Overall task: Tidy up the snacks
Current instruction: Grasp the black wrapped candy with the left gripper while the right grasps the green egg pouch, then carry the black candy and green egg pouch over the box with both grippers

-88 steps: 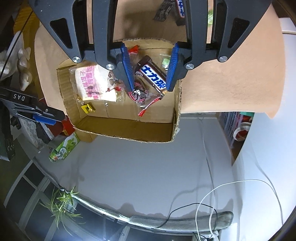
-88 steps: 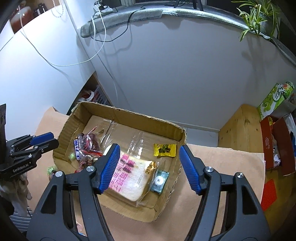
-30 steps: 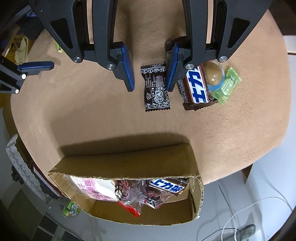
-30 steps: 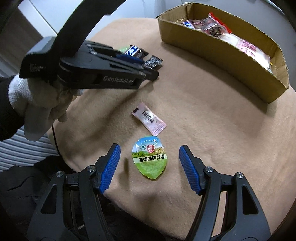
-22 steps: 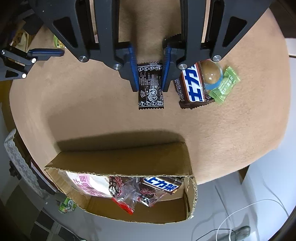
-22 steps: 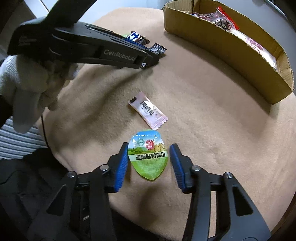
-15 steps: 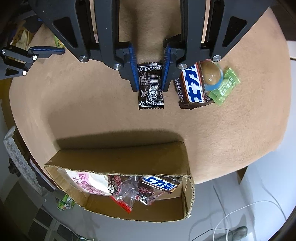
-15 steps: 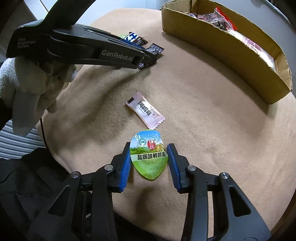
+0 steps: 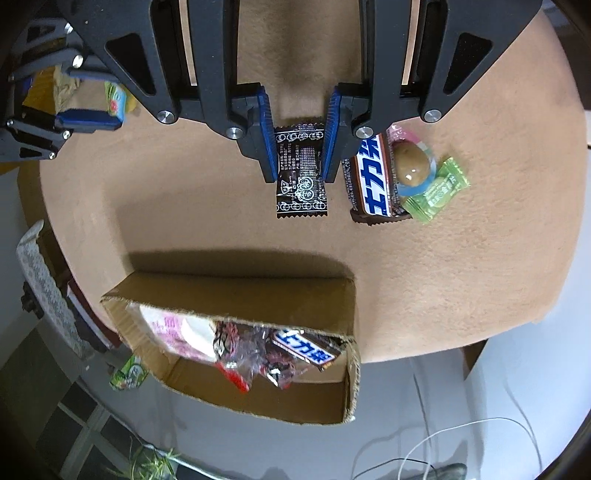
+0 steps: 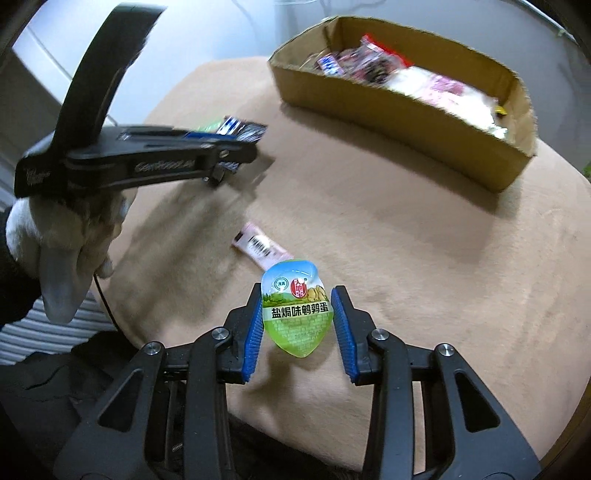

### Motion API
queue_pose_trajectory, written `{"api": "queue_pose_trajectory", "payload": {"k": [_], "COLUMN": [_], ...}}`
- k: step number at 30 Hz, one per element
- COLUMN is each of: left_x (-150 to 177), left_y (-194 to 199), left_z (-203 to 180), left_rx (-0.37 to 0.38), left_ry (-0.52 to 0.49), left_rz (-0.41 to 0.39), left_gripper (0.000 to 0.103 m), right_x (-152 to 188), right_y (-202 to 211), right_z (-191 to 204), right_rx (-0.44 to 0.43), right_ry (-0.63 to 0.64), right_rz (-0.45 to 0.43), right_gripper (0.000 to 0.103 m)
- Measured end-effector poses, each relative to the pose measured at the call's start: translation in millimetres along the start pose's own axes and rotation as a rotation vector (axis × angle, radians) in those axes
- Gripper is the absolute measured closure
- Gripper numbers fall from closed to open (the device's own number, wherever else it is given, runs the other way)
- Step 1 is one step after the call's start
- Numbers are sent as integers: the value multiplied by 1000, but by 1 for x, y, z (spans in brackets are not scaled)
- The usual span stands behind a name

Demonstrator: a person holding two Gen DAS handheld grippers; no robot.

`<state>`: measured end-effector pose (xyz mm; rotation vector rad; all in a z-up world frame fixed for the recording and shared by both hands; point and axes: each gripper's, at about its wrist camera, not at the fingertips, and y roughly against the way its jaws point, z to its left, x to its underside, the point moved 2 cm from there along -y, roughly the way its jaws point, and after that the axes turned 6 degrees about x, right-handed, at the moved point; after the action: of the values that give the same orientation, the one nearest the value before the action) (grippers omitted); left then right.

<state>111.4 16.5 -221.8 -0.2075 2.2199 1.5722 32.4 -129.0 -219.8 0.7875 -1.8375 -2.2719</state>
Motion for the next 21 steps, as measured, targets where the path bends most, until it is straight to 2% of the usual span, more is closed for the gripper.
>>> {"api": "queue_pose_trajectory", "payload": {"k": [7, 21], "left_x": [-8, -52], "left_y": [16, 47], "left_z": [-2, -27], "left_rx": [10, 5], "left_ry": [-1, -53], "left_rz": [-37, -138], "left_gripper": [81, 81], "right_x": [-11, -59], "right_y": [24, 64], "right_z": [-17, -53], "right_rx": [23, 99], "right_ry": [-50, -113], "right_rz": [-58, -173], "right_gripper": [66, 66]}}
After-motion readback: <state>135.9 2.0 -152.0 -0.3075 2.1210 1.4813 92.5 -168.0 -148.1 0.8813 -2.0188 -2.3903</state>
